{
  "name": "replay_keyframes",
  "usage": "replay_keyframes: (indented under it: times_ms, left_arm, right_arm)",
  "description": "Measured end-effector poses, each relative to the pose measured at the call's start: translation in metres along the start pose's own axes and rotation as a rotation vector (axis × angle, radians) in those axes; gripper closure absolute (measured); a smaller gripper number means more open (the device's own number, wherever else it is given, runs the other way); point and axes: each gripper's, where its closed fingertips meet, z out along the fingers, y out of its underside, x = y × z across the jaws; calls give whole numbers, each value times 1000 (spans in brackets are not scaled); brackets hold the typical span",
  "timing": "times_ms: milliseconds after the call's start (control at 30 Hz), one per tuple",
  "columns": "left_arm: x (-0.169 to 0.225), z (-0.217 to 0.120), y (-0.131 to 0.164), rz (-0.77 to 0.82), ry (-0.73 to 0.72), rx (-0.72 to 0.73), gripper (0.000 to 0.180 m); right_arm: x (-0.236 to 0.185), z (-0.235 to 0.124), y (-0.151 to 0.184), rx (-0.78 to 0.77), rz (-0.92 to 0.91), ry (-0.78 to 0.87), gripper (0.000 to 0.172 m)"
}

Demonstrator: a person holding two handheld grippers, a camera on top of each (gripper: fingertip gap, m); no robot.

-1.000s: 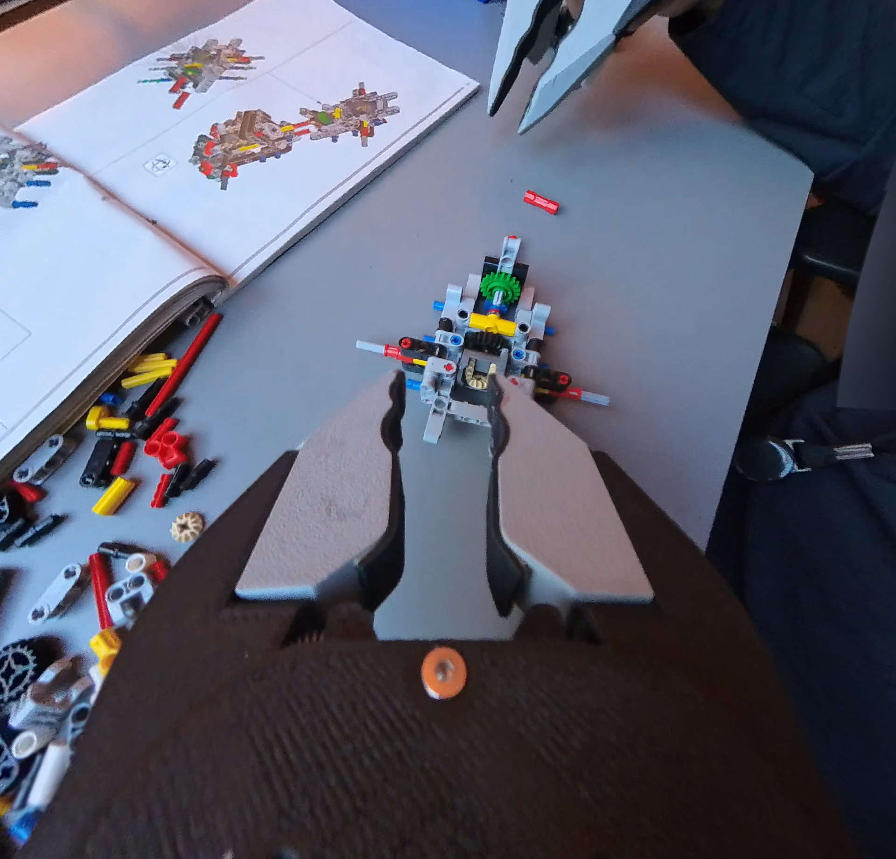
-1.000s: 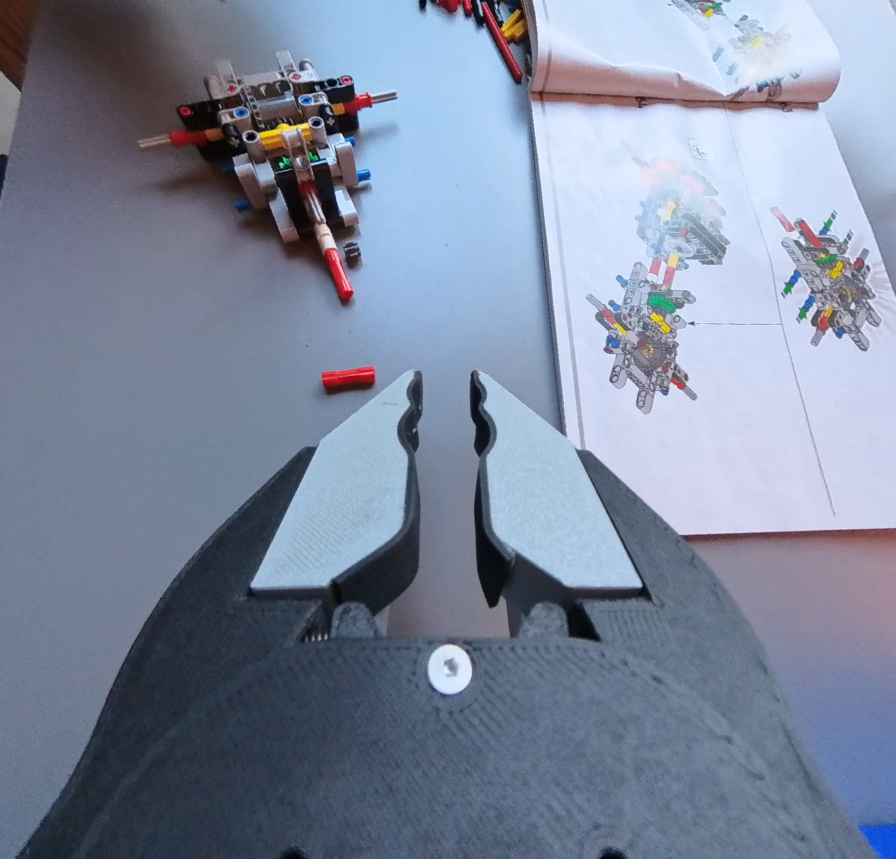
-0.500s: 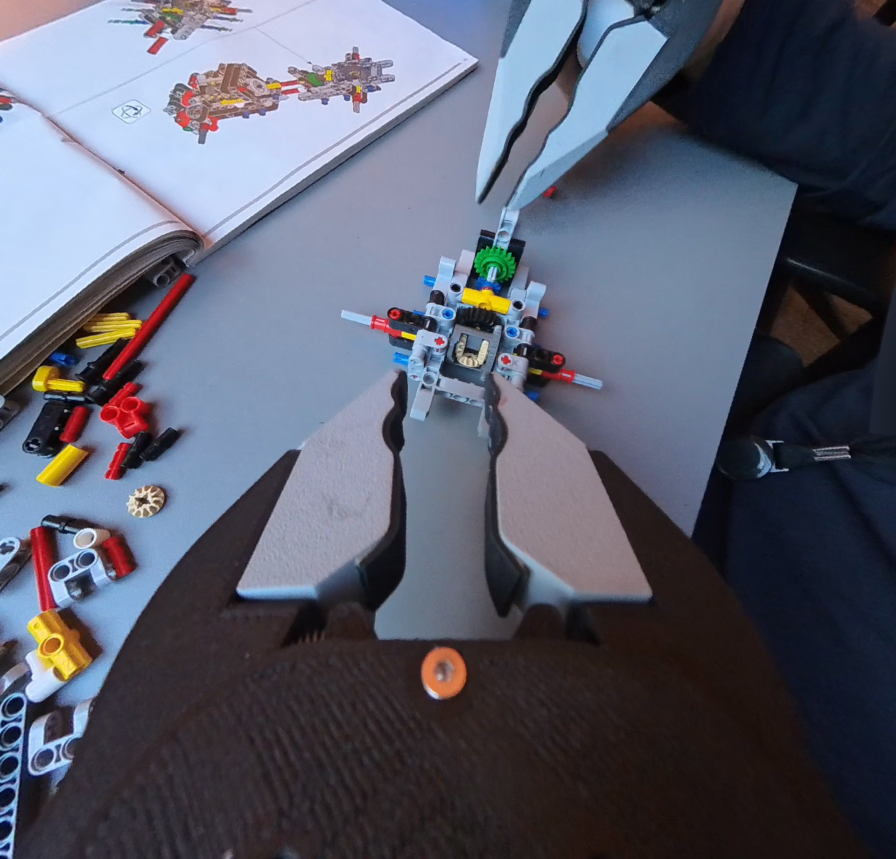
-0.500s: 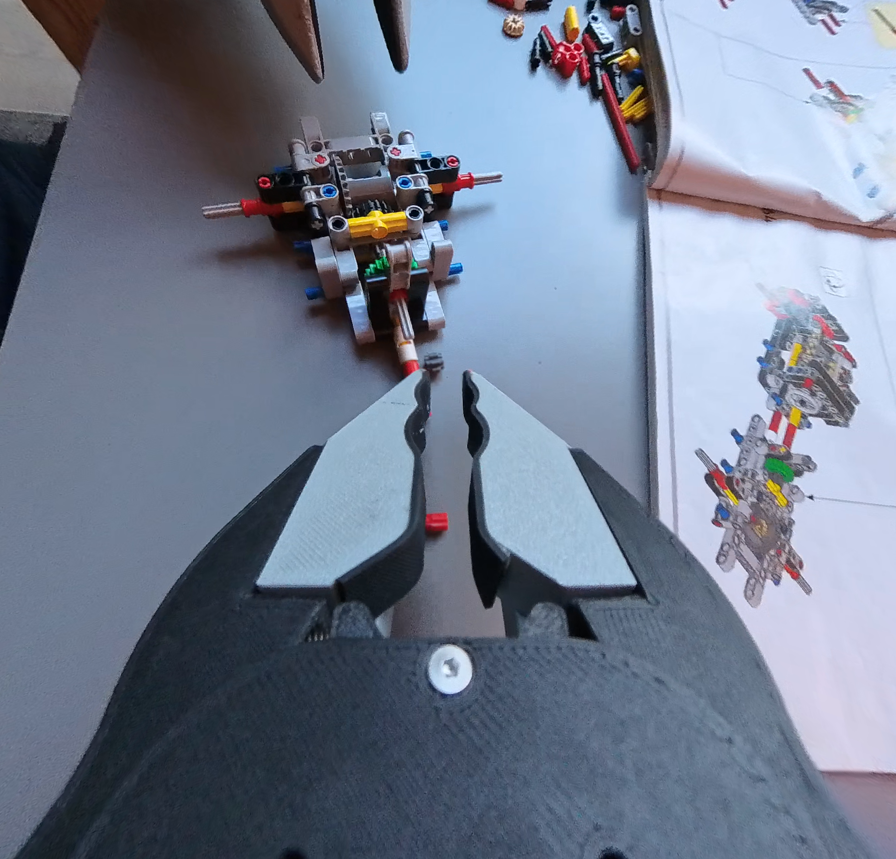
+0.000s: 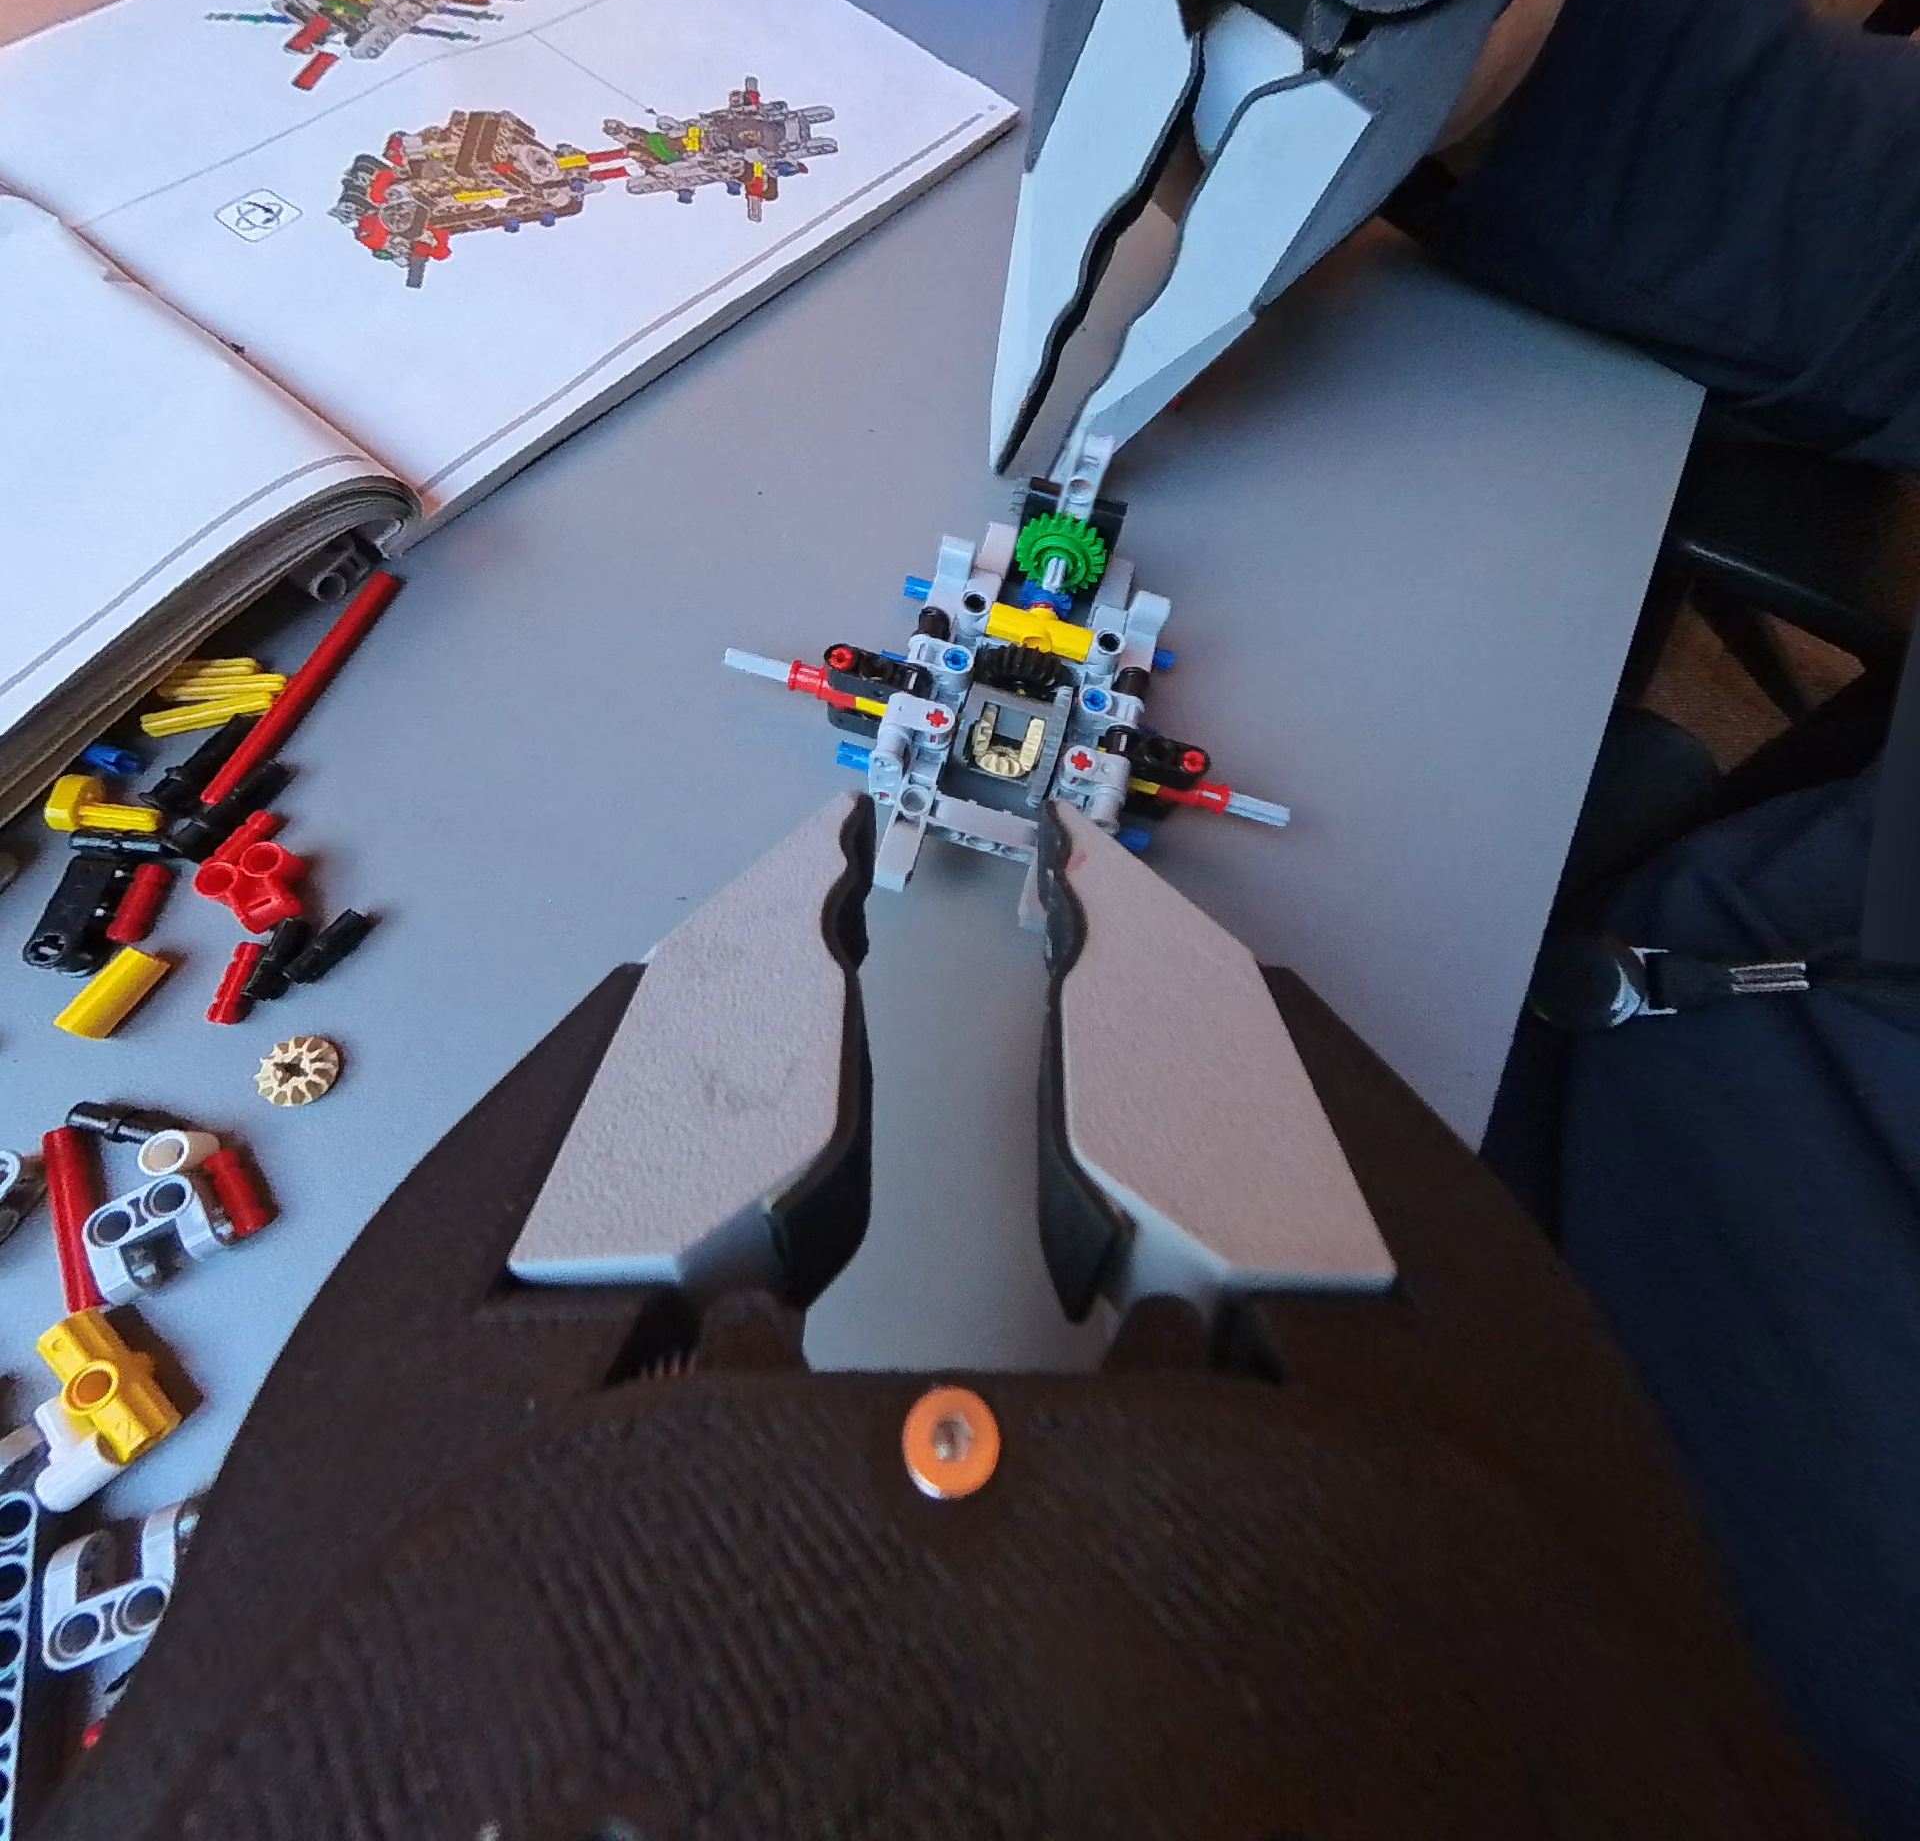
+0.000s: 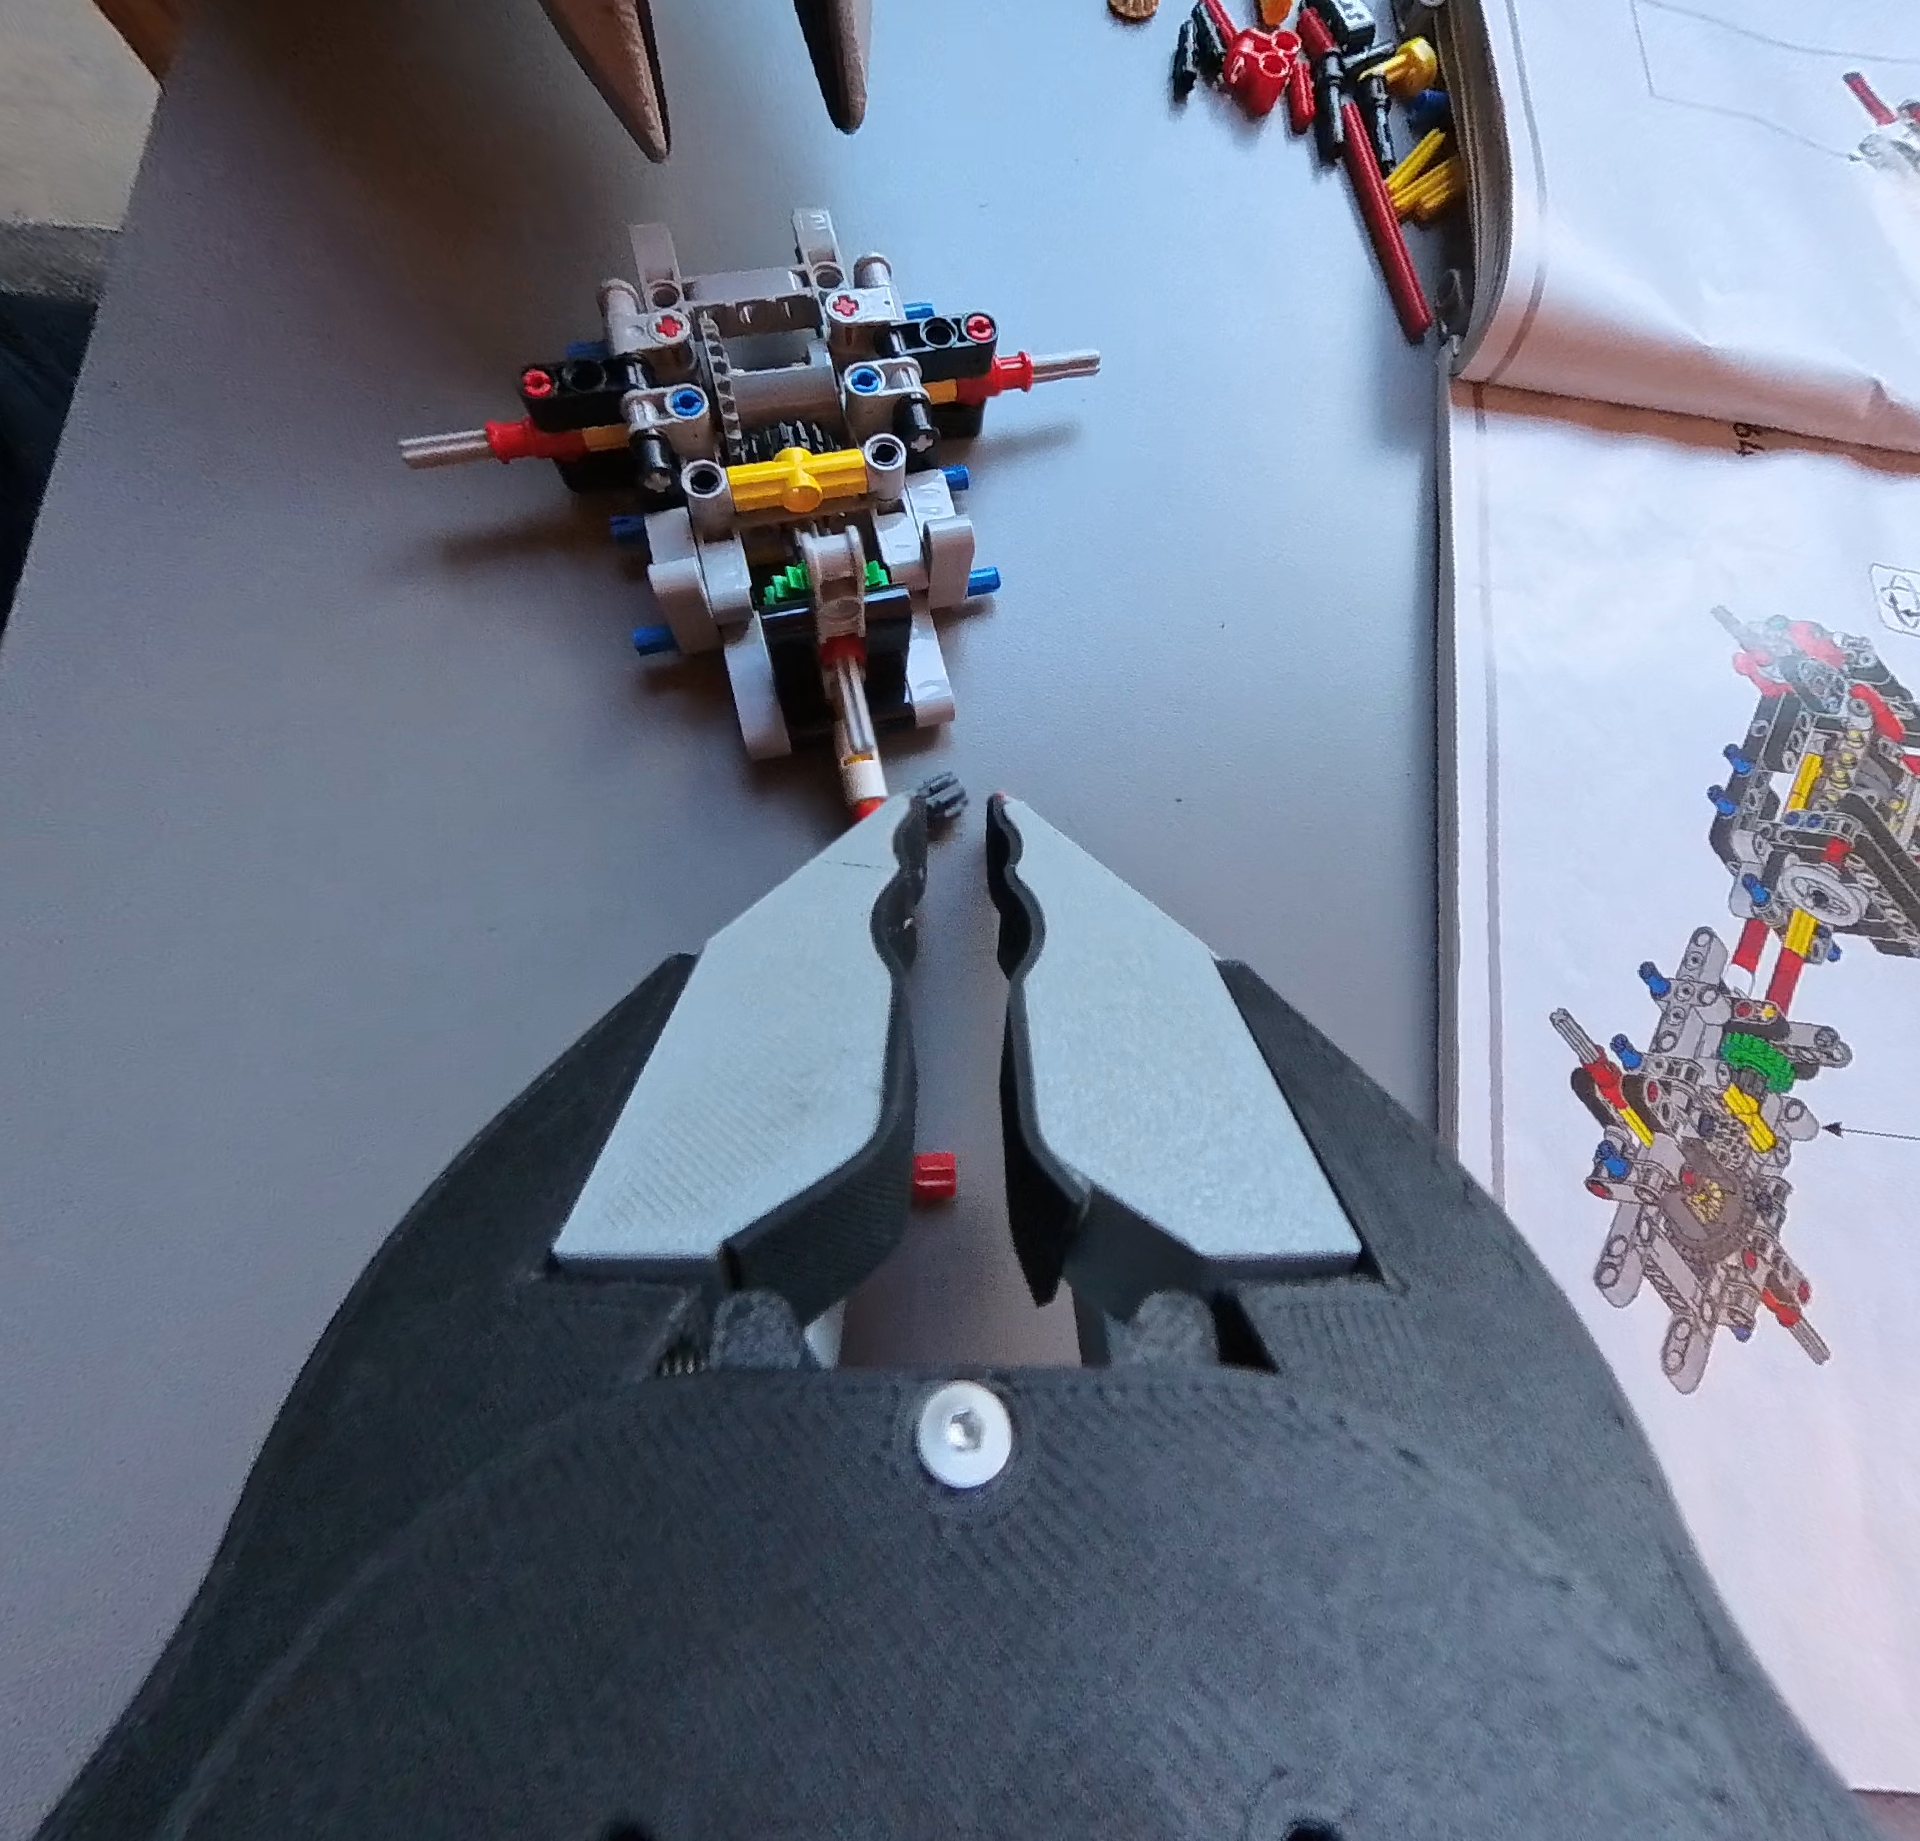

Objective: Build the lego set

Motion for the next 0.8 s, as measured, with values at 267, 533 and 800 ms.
replay_keyframes:
  times_ms: [267,533,800]
  left_arm:
    - [-1,-1,1,-6,2,0,153]
    - [2,-1,-6,85,-16,-17,152]
    - [21,11,-48,653,-159,-32,153]
  right_arm:
    - [-3,4,0,0,-22,-16,163]
    - [-3,-5,-5,55,12,-50,168]
    - [-21,-31,-54,323,226,-315,169]
